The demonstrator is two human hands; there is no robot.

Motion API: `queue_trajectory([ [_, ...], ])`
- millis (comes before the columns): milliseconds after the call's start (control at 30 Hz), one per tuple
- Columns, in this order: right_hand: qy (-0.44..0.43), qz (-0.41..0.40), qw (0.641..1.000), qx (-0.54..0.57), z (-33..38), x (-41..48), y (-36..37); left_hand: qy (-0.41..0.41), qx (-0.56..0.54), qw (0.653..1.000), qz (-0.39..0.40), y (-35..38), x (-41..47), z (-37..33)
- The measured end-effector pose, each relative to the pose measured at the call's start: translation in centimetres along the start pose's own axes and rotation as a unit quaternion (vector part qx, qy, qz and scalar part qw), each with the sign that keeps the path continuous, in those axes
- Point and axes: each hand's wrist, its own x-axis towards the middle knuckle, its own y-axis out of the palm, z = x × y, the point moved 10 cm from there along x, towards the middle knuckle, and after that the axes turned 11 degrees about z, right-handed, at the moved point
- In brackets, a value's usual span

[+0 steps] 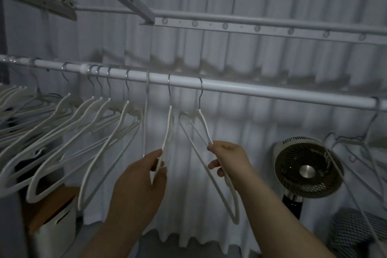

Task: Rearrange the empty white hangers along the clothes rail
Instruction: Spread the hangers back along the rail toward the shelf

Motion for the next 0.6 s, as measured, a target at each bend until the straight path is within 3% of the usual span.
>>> queue_trajectory([
  [333,-0.043,-0.129,0.991,-0.016,-0.2,-4.1,-11.4,0.022,0.021,0.998,0.052,4.4,-0.6,-3.1],
  [433,-0.048,-0.155,0.987,-0.016,-0.6,-5.5,-14.6,0.04,-0.052,0.995,0.075,7.0,-1.3,-4.4],
  [600,-0.051,-0.195,0.979,-0.023,-1.1,-7.2,-19.0,-0.051,-0.237,0.957,0.158,12.8,-2.1,-5.2],
])
